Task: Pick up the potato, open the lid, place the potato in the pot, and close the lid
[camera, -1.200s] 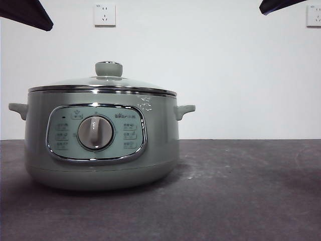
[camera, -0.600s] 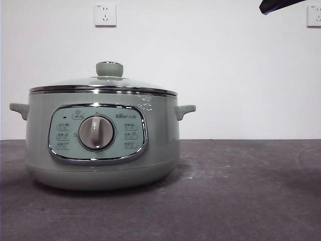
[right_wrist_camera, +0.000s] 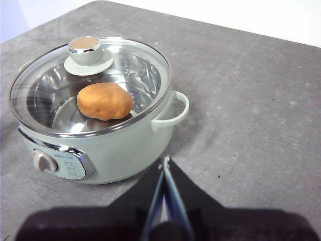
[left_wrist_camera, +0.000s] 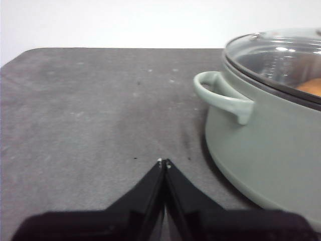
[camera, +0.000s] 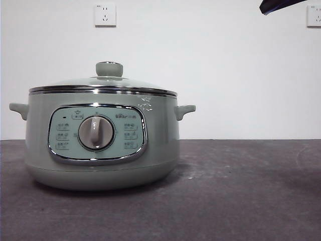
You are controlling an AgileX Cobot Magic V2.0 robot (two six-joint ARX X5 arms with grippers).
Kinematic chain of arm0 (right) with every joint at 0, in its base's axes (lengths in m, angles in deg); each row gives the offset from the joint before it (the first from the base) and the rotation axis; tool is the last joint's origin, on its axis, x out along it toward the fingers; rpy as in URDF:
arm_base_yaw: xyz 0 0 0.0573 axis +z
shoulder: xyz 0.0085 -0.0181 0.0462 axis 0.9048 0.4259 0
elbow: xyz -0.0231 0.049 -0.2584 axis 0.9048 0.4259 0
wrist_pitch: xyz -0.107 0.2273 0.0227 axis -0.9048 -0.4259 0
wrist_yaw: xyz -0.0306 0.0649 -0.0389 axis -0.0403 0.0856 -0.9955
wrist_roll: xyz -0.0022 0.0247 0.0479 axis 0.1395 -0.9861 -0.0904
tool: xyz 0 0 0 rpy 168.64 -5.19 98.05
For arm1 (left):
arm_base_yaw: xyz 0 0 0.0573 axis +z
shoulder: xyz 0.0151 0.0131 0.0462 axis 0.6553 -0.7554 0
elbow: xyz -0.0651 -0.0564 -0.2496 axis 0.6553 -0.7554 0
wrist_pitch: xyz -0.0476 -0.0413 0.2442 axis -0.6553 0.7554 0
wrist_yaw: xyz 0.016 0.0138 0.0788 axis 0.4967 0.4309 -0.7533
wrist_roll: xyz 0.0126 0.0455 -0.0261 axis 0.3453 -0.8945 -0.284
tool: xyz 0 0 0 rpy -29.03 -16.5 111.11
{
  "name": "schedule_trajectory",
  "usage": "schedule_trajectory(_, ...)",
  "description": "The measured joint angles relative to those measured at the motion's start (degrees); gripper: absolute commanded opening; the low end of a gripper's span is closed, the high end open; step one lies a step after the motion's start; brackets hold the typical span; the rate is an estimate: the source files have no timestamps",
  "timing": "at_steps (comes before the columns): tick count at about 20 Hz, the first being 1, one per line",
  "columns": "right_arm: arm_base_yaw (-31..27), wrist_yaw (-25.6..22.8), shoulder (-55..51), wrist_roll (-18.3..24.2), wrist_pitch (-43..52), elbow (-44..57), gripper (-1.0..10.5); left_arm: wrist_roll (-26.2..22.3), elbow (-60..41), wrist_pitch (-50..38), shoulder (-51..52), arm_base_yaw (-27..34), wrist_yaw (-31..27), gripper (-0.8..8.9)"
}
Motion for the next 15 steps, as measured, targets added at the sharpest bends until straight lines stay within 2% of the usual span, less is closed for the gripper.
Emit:
schedule_trajectory(3,0.0,0.0,0.0,0.0,-0.04,0.0,0.0,-0.68,-0.02,0.02,0.0,0.37,2.47,-0.03)
schedule_trajectory(15,0.0,0.0,0.0,0.0,-0.37,0.0,0.0,-0.85,-0.02,0.0,0.0,0.37,2.47,-0.03)
